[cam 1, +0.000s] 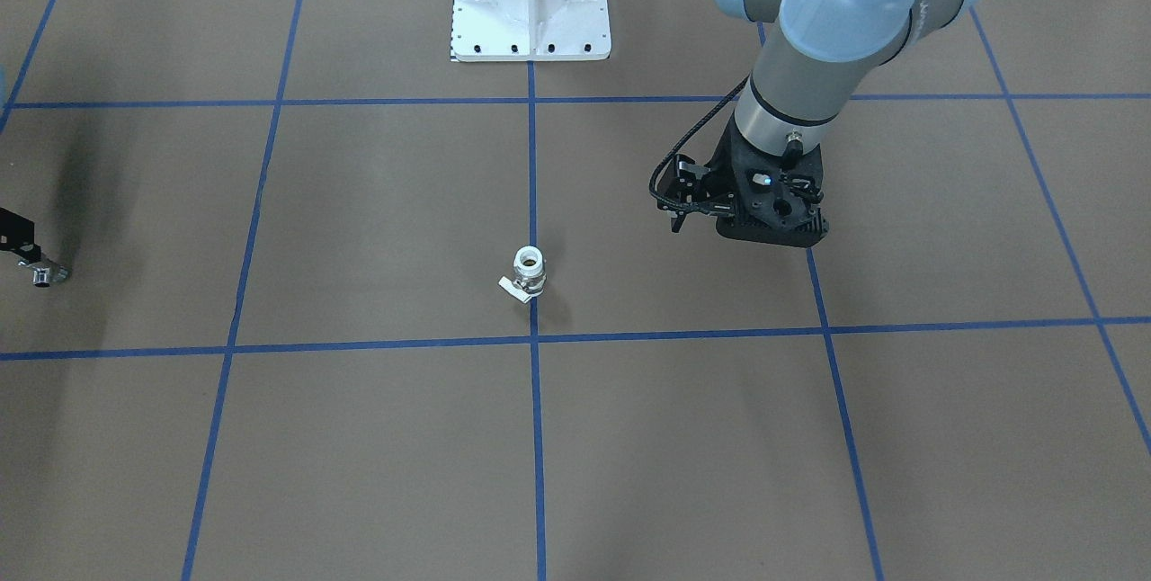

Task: Assemble PPR valve and pipe with both arms
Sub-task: 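Lower the right gripper onto the chrome tee fitting and grasp it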

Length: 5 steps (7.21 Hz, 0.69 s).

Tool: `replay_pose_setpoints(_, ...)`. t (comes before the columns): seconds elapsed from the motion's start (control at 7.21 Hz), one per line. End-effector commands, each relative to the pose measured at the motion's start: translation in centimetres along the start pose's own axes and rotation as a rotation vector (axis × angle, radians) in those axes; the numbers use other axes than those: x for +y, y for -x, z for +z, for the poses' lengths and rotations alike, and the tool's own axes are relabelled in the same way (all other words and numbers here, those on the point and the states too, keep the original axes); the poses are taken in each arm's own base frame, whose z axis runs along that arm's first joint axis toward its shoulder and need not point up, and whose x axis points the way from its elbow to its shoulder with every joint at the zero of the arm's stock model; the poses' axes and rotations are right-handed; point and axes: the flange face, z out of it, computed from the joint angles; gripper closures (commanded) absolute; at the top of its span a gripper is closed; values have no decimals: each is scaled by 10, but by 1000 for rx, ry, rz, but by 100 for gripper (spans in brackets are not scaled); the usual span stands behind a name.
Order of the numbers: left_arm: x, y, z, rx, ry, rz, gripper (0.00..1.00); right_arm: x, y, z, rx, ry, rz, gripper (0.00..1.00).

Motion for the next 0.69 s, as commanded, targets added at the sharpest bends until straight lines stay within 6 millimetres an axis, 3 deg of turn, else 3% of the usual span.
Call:
replay_pose_setpoints(0.0, 0, 0, 1, 0, 0, 0, 0, 1, 13, 18, 29, 25, -27, 1)
replay_pose_setpoints(0.28, -1, 1, 2, -2, 2, -2, 0, 3, 16, 25, 27, 39, -29, 3)
replay_pose_setpoints(0.56, -1, 1, 2, -2, 2, -2, 0, 4, 17, 26, 22, 43, -36, 24)
